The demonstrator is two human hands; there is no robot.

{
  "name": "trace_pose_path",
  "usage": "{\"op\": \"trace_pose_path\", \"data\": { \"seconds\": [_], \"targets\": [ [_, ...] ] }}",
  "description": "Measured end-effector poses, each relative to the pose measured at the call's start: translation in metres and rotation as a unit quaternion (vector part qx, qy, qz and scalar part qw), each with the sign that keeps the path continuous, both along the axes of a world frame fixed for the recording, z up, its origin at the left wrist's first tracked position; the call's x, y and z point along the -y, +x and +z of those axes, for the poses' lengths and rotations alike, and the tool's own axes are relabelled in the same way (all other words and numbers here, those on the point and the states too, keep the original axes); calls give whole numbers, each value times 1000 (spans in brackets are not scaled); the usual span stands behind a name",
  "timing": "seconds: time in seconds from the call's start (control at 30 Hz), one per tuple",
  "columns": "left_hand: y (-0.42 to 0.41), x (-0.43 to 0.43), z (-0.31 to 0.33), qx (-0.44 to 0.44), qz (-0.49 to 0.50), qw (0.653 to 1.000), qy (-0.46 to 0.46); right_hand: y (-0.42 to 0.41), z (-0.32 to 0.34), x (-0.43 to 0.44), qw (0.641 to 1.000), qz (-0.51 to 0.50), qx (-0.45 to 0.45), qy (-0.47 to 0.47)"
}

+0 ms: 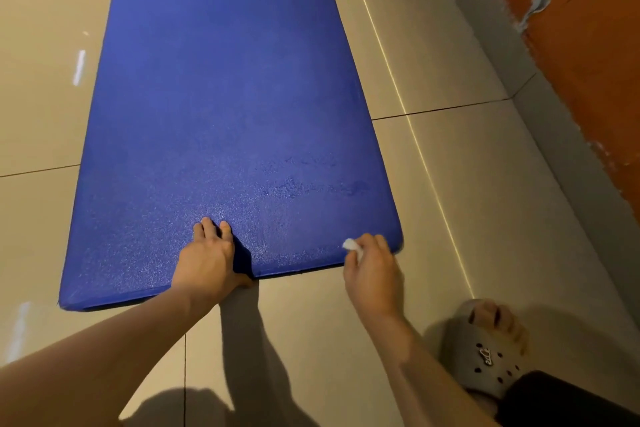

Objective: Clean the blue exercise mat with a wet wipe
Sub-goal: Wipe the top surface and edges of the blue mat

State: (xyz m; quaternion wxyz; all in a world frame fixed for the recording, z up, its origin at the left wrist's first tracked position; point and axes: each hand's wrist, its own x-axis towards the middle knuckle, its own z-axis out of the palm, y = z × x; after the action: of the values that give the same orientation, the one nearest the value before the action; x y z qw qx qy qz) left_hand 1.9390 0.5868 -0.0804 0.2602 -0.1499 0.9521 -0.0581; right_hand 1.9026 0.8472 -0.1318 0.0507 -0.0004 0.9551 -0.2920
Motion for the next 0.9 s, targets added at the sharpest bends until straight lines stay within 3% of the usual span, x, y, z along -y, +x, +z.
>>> {"op": "trace_pose_path", "data": {
  "seconds": [0.13, 0.23, 0.3, 0.47, 0.7, 0.9],
  "targets": [
    [3, 6, -1, -6, 0, 1000, 13, -31, 0, -38, 996, -93, -1, 17],
    [4, 9, 2, -7, 5, 999, 32, -28, 1, -27, 994, -108, 1, 15],
    [3, 10, 4, -7, 6, 999, 41, -16, 1, -6, 997, -71, 7, 2],
    [5, 13, 8, -8, 10, 999, 49, -1, 4, 21, 992, 127, 10, 13],
    [-9, 6, 14, 15, 23, 999, 42, -48, 1, -54, 999, -40, -5, 32],
    [-25, 1, 22, 45, 16, 997, 53, -45, 11, -75, 997, -36, 69, -17]
  ]
}}
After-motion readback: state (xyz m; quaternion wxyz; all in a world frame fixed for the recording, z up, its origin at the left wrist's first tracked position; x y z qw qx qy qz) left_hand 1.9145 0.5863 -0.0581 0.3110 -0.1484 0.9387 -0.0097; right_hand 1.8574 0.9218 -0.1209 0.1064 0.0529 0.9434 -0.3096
